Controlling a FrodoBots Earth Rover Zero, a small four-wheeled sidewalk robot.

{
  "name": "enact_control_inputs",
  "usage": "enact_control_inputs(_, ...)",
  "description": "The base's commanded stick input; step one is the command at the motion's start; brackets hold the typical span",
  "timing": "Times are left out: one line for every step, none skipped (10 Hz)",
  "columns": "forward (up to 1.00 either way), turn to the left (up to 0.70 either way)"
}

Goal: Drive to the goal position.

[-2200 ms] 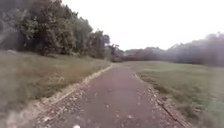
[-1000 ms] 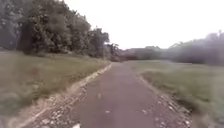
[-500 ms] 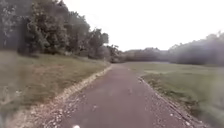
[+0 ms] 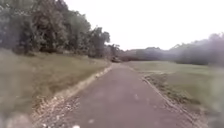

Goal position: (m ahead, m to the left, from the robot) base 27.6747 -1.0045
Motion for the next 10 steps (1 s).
enact_control_inputs(0.7,-0.14)
enact_control_inputs(0.7,-0.14)
enact_control_inputs(0.7,-0.01)
enact_control_inputs(0.7,0.0)
enact_control_inputs(0.7,-0.14)
enact_control_inputs(0.7,-0.14)
enact_control_inputs(0.7,0.0)
enact_control_inputs(0.7,0.0)
enact_control_inputs(0.7,0.0)
enact_control_inputs(0.7,0.0)
